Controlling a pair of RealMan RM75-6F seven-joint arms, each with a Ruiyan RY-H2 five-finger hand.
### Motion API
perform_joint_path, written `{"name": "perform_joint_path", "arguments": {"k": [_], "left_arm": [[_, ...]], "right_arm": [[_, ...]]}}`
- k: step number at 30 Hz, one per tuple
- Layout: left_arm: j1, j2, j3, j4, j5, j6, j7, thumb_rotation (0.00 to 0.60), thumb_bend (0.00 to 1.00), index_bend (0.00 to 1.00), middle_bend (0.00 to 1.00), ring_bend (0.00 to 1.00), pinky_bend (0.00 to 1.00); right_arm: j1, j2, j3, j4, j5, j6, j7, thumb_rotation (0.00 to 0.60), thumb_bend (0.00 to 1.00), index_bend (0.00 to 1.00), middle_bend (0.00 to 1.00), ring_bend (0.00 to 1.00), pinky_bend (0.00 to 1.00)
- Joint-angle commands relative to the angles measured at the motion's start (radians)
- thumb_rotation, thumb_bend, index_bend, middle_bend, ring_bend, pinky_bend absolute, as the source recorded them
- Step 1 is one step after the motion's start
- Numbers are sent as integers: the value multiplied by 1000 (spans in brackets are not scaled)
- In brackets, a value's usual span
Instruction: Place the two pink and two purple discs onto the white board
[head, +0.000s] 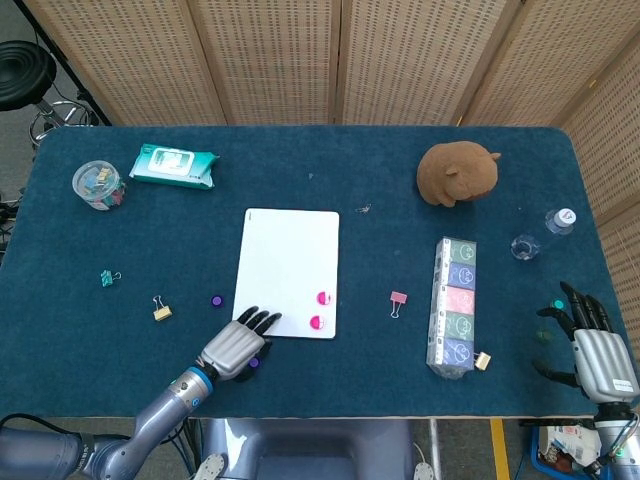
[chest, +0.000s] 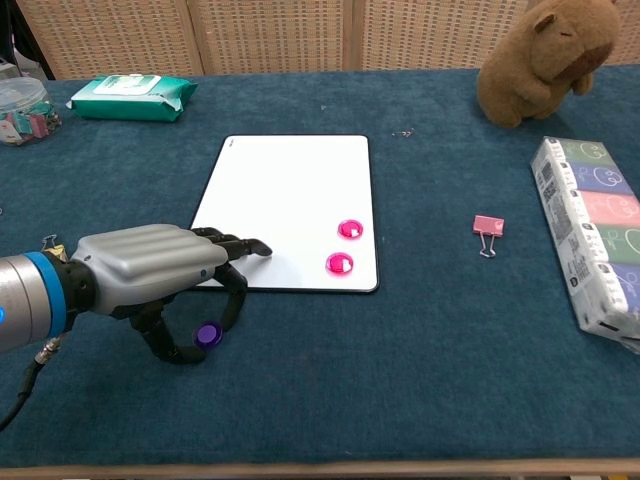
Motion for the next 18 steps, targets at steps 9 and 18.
{"name": "perform_joint_path", "arguments": {"k": [9, 18], "left_arm": [[-9, 25, -7, -21, -6, 15, -18, 600, 348, 602, 0, 0, 0], [-22, 61, -53, -35, -28, 17, -82, 600, 350, 605, 0, 0, 0]], "right_arm": [[-3, -1, 5, -1, 0, -8, -3, 600, 176, 303, 0, 0, 0], [-5, 0, 7, -3, 0, -16, -3, 600, 177, 309, 0, 0, 0]]}}
